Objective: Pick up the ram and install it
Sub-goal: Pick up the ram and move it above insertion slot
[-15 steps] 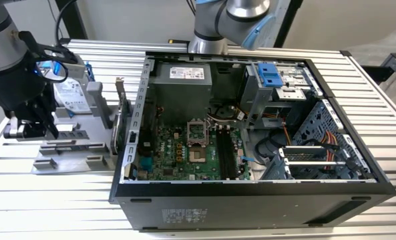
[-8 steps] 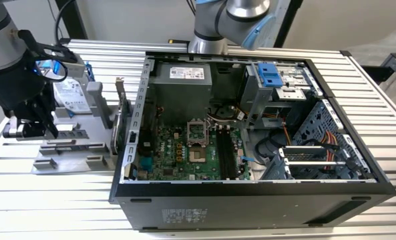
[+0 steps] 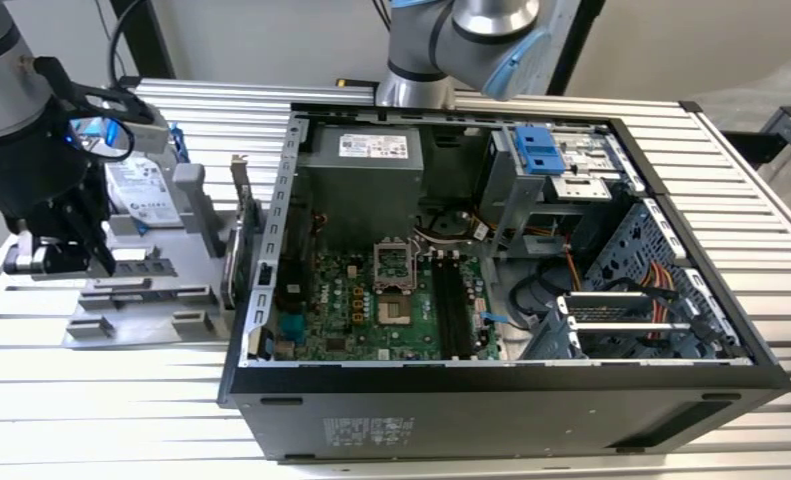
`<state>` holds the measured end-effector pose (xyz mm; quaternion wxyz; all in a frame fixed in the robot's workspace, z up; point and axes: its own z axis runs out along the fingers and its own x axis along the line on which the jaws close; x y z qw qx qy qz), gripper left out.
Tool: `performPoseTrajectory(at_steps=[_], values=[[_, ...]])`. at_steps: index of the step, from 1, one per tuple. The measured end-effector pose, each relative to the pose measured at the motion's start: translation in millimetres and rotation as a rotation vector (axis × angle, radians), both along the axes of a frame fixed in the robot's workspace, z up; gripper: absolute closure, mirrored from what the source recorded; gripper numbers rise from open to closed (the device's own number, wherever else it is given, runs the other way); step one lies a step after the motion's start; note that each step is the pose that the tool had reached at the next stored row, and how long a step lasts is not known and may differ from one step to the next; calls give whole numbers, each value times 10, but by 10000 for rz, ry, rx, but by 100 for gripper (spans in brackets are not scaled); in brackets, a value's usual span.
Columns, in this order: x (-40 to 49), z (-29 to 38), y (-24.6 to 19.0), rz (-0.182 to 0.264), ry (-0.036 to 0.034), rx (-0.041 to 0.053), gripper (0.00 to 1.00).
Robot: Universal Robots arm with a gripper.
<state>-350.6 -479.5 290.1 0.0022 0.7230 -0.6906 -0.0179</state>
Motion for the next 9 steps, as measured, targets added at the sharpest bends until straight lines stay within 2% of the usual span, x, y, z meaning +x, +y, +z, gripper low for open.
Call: performPoseTrajectory(at_steps=[9], values=[[-3,17,0,0,0,0,100]])
